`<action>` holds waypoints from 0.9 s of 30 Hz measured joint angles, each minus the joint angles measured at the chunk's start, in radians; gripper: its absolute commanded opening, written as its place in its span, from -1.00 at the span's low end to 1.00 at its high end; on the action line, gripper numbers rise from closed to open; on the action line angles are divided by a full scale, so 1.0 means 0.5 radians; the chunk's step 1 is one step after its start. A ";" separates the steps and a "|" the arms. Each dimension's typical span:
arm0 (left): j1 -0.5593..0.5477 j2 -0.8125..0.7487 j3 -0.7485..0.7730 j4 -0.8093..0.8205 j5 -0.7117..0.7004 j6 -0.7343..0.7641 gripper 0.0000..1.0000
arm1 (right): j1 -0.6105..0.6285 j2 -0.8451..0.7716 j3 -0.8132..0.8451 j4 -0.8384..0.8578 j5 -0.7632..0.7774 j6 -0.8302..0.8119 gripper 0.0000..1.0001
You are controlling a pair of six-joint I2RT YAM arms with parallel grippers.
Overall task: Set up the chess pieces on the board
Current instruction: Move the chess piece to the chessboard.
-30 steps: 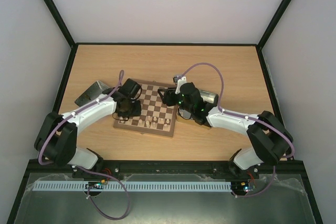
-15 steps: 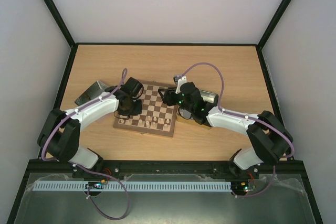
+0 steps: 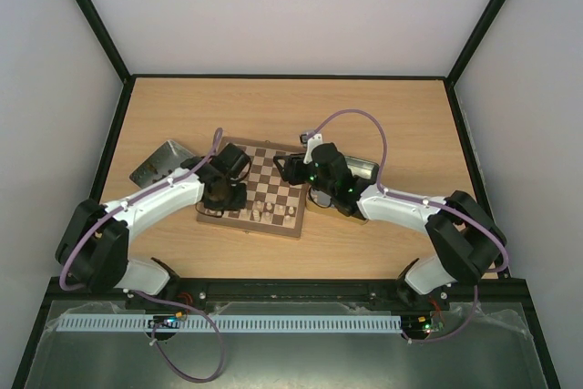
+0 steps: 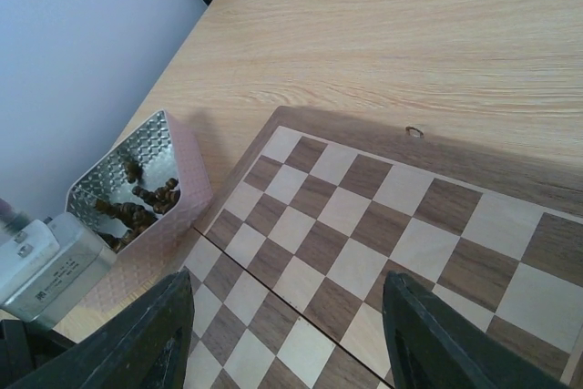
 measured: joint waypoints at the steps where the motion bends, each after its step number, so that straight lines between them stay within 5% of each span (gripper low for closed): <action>1: 0.000 0.001 -0.011 -0.004 -0.004 -0.005 -0.82 | 0.000 0.001 0.000 -0.001 -0.002 0.002 0.12; 27: -0.008 0.001 -0.052 -0.018 -0.011 -0.047 -0.45 | -0.014 0.023 0.003 -0.010 -0.029 0.062 0.14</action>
